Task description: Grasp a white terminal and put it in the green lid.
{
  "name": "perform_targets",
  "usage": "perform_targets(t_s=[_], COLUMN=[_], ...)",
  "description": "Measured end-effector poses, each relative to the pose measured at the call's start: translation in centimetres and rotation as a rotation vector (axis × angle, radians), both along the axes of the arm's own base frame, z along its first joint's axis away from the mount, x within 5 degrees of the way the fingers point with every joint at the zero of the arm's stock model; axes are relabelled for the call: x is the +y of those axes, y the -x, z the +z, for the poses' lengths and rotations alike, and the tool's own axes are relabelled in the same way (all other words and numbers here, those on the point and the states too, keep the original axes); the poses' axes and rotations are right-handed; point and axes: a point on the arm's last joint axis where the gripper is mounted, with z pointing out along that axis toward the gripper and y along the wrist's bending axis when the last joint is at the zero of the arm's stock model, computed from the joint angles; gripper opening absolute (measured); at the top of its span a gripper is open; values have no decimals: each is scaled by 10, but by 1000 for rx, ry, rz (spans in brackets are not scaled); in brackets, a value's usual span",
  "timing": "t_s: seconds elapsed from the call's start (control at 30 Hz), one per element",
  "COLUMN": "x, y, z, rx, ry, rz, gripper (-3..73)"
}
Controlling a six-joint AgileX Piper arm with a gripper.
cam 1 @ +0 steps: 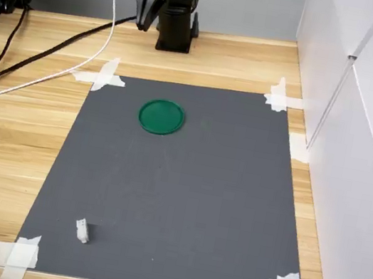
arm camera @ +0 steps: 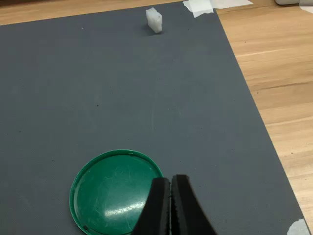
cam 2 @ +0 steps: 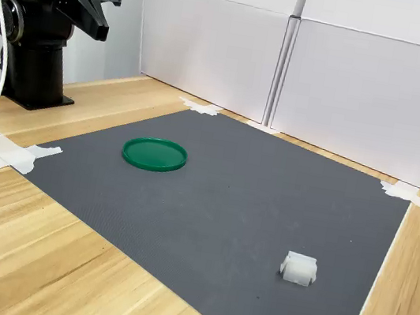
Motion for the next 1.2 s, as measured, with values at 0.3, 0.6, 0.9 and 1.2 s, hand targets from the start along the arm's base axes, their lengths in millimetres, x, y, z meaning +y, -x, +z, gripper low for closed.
perform_targets(t_s=[0.3, 0.6, 0.9, 1.2], x=[0, 0, -1, 1], y=[0, 0, -2, -23], z=[0, -1, -1, 29], rx=[5, 10, 57, 145], ry=[0, 0, 3, 9], rz=[-2, -3, -10, -15], gripper=[-21, -21, -21, -21])
